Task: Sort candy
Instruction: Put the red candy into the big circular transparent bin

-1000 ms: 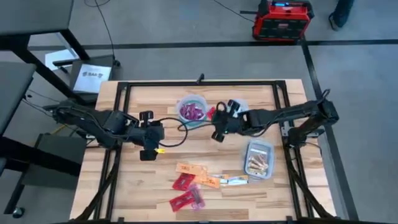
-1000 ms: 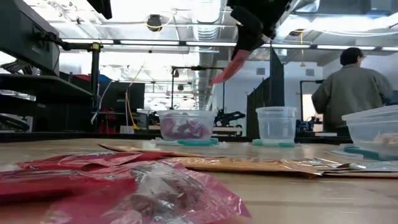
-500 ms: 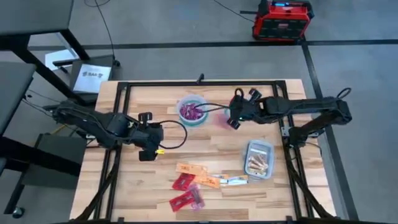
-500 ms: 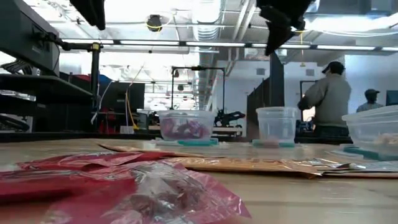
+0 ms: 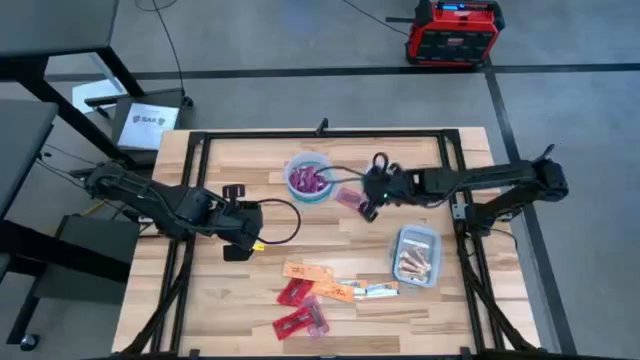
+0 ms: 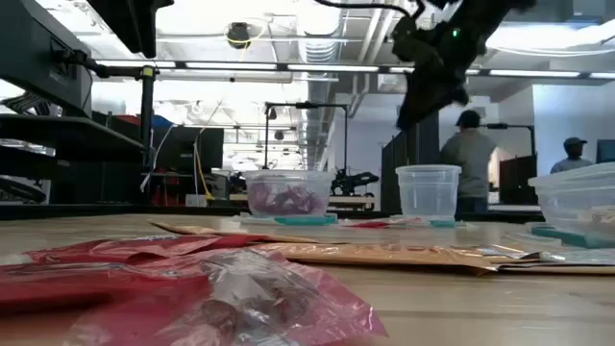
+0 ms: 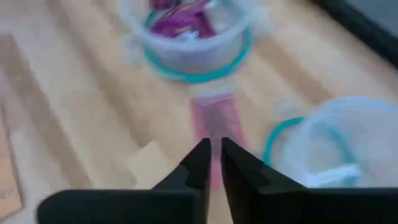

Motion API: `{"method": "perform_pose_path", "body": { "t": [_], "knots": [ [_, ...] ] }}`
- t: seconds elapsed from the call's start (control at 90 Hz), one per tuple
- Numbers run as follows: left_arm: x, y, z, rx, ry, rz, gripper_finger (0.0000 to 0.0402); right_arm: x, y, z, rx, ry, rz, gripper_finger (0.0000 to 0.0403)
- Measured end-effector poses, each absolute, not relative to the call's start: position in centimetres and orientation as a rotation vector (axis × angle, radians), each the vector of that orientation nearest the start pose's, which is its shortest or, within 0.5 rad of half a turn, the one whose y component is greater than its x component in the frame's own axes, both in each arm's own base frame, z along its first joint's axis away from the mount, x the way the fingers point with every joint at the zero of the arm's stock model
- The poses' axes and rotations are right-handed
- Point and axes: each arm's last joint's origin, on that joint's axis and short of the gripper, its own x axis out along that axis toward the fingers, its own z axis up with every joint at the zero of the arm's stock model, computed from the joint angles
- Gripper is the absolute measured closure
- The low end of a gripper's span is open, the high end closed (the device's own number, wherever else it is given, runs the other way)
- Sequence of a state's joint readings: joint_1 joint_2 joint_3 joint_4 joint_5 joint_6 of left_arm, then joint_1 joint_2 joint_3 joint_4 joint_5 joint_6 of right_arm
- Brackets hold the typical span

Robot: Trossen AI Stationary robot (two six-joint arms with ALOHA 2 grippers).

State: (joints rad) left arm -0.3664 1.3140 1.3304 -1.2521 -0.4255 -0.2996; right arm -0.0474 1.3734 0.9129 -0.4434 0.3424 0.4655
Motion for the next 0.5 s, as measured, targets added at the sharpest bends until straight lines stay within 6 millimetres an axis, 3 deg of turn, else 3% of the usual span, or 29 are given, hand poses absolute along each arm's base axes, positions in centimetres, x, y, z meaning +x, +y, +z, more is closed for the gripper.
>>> {"method": "perform_pose_path", "body": {
  "t": [0.311, 0.5],
  "knots": [
    [21.9, -7.1, 33.5, 0.209, 1.095, 0.213, 0.0258, 30.4, -2.8, 17.3, 0.200, 0.914, -0.540, 0.0208],
    [21.9, -7.1, 33.5, 0.209, 1.095, 0.214, 0.0258, 31.6, -3.6, 15.0, 0.169, 0.923, -0.554, 0.0170]
  ]
}}
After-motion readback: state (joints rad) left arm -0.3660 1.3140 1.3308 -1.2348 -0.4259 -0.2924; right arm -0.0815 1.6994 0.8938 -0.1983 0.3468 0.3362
